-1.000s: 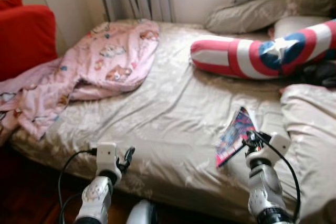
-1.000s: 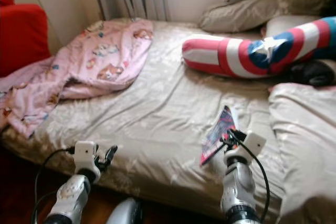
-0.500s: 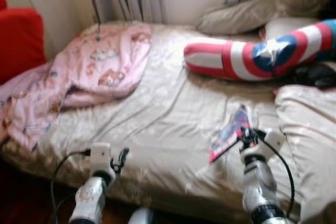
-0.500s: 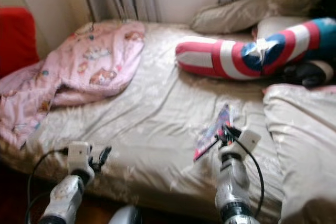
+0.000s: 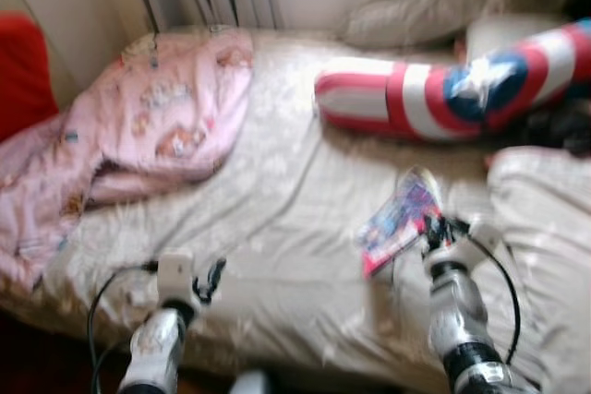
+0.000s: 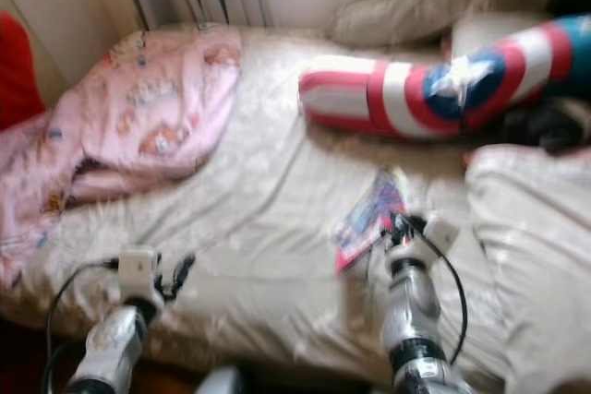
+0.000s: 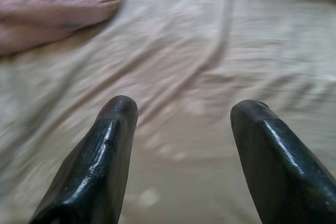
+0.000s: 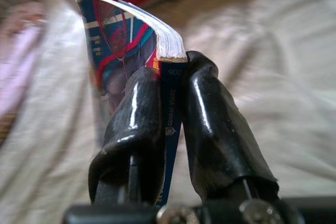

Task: Clean up the room

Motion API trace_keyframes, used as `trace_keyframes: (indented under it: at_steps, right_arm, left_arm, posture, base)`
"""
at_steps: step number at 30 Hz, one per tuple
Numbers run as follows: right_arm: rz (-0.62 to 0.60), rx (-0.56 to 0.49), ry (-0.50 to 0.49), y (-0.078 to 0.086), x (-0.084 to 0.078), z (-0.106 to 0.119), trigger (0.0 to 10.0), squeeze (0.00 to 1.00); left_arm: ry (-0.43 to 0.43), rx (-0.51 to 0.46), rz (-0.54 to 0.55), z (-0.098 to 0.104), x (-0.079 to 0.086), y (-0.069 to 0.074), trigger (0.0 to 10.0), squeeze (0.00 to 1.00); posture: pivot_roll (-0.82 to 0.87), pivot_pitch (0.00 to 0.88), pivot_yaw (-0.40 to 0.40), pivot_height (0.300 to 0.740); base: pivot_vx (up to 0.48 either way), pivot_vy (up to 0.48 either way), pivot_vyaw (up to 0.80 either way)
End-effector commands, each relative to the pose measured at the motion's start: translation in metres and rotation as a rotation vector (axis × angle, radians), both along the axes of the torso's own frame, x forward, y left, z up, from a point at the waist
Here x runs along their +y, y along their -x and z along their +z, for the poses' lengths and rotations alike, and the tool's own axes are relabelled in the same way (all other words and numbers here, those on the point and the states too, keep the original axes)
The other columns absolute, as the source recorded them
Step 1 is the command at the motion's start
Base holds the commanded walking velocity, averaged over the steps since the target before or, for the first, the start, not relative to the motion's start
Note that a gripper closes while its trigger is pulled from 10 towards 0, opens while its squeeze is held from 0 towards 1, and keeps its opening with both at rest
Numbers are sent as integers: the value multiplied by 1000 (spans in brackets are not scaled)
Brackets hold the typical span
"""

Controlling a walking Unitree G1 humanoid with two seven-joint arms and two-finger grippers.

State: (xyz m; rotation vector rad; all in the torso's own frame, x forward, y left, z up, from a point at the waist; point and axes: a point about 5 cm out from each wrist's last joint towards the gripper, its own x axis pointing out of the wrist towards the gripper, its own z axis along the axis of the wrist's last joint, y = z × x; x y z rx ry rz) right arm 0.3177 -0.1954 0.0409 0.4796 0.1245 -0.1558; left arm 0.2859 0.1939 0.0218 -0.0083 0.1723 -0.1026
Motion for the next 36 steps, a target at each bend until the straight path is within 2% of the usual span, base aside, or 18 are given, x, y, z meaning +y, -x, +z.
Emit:
trace_keyframes:
  at_steps: [1,5,7,8,10,14,15,16,18,19,20,23,24,25,26,30,36]
  right_arm:
    - [-4,-37,-21,-5,2,7,10000,0]
    - [34,-87,-72,-12,9,15,10000,0]
    - [28,-95,-128,-15,9,17,10000,0]
    - [28,-99,-187,-18,9,18,10000,0]
    - [28,-99,-205,-18,9,18,10000,0]
    - [51,-109,-301,-21,14,19,10000,0]
    - [44,-135,-350,-22,13,21,10000,0]
    - [44,-135,-350,-22,13,21,10000,0]
    - [8,-161,-428,-20,5,20,10000,0]
    - [-25,-131,-443,-17,-1,14,10000,0]
    - [-93,-70,-462,-8,-11,2,10000,0]
    - [-246,13,-540,12,-32,-20,10000,0]
    - [-315,65,-539,23,-41,-30,10000,0]
    - [-315,65,-539,23,-41,-30,10000,0]
    - [-377,113,-575,36,-47,-42,10000,0]
    - [-439,185,-543,58,-55,-59,10000,0]
    - [-521,228,-570,72,-59,-69,10000,0]
  left_arm:
    - [-13,21,16,-7,11,11,10000,0]
    - [-25,19,10,-7,15,16,10000,0]
    - [-36,19,4,-8,17,19,10000,0]
    - [-45,20,-2,-8,19,22,10000,0]
    - [-47,20,-3,-8,19,23,10000,0]
    - [-78,20,-23,-8,27,35,10000,0]
    - [-89,24,-30,-8,29,39,10000,0]
    - [-89,24,-30,-8,29,39,10000,0]
    - [-107,32,-44,-9,32,46,10000,0]
    - [-112,38,-48,-9,33,49,10000,0]
    - [-118,47,-56,-11,34,54,10000,0]
    - [-134,63,-82,-11,35,63,10000,0]
    - [-140,69,-89,-10,36,67,10000,0]
    - [-140,69,-89,-10,36,67,10000,0]
    - [-146,75,-98,-9,38,74,10000,0]
    - [-159,100,-120,-7,41,88,10000,0]
    - [-169,130,-130,-6,42,95,10000,0]
  posture:
    - [101,0,71,639]
    - [115,16,78,639]
    - [127,26,84,639]
    - [139,36,88,639]
    - [139,36,88,639]
    - [171,76,112,639]
    - [179,83,118,639]
    - [179,83,118,639]
    - [192,98,130,639]
    - [196,105,135,639]
    - [205,115,142,639]
    - [223,130,148,639]
    - [234,146,155,639]
    - [234,146,155,639]
    - [240,167,165,639]
    - [254,198,181,639]
    - [256,220,196,639]
  base:
    - [0,0,0]
    - [0,0,0]
    - [0,0,0]
    - [0,0,0]
    - [0,0,0]
    - [0,0,0]
    - [0,0,0]
    - [0,0,0]
    - [0,0,0]
    - [0,0,0]
    - [0,0,0]
    - [0,0,0]
    - [0,0,0]
    - [0,0,0]
    - [0,0,0]
    - [0,0,0]
    - [0,0,0]
